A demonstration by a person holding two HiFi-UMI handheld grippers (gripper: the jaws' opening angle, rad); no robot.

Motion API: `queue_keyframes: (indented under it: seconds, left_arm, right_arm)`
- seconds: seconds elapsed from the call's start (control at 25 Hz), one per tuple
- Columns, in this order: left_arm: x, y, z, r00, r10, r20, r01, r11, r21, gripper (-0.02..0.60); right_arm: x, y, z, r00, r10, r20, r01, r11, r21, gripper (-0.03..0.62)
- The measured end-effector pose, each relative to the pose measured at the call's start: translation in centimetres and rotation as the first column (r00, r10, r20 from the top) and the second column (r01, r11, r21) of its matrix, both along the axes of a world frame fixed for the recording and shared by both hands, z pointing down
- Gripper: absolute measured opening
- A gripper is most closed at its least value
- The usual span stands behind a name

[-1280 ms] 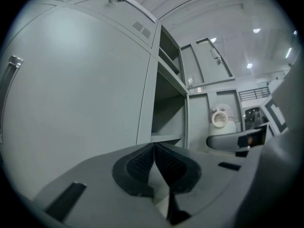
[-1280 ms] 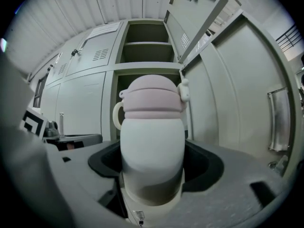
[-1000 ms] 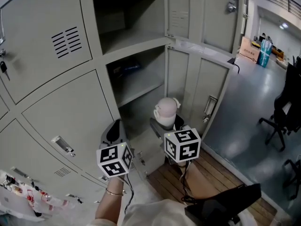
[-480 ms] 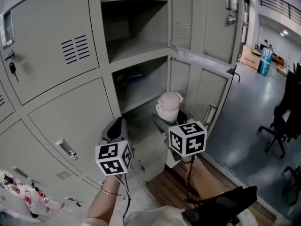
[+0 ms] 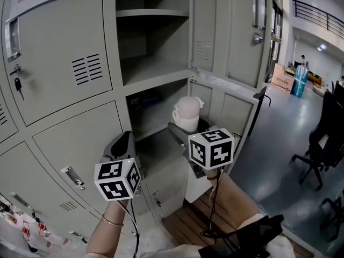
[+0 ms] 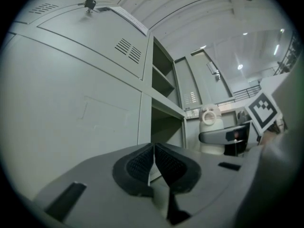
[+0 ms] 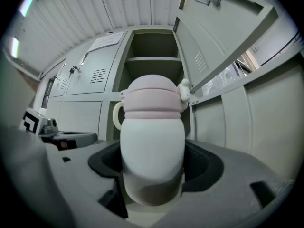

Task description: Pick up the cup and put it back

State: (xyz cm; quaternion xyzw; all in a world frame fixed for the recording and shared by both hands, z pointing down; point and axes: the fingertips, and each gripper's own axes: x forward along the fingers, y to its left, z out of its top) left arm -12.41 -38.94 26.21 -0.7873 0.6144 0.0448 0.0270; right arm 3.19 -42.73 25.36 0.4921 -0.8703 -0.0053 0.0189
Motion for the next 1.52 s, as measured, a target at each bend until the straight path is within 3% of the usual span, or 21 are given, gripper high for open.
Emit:
queue_keyframes:
  seconds: [0.16,0.36,0.72,1.08,1.52]
  left_arm:
    - [-0.9,0.2,-2.7,1.000,-0.017,0.017,0.016,0.999,0.030,0.012]
    - [-2.2,0.5,-5.9,1.000,-0.024,-0.016,0.025,0.998,0.056,0.012]
    - [-1.3,0.6,-10.1,0.999,-0.023,0.037,0.019,0.995,0.093,0.012]
    - [-0.6,0.8,-12.8,0.999,-0.007,0.046,0.003,0.994,0.107,0.012]
    - [-1.5,1.6,-15.5,0.995,-0.071,0.071,0.062,0.990,0.126,0.012]
  right_arm:
    - [0.2,-0.2,-2.2,1.000,-0.013,-0.001,0.013,1.000,0.008,0.341]
    - [0.2,-0.4,-5.2,0.999,-0.034,0.000,0.034,0.999,0.019,0.341]
    - [-0.5,-1.3,-10.3,0.997,-0.061,0.037,0.060,0.997,0.038,0.341]
    - [-1.7,-2.9,-14.0,0.996,-0.076,0.039,0.074,0.996,0.058,0.341]
    - [-3.0,-5.2,-16.6,0.997,-0.069,0.017,0.067,0.995,0.076,0.341]
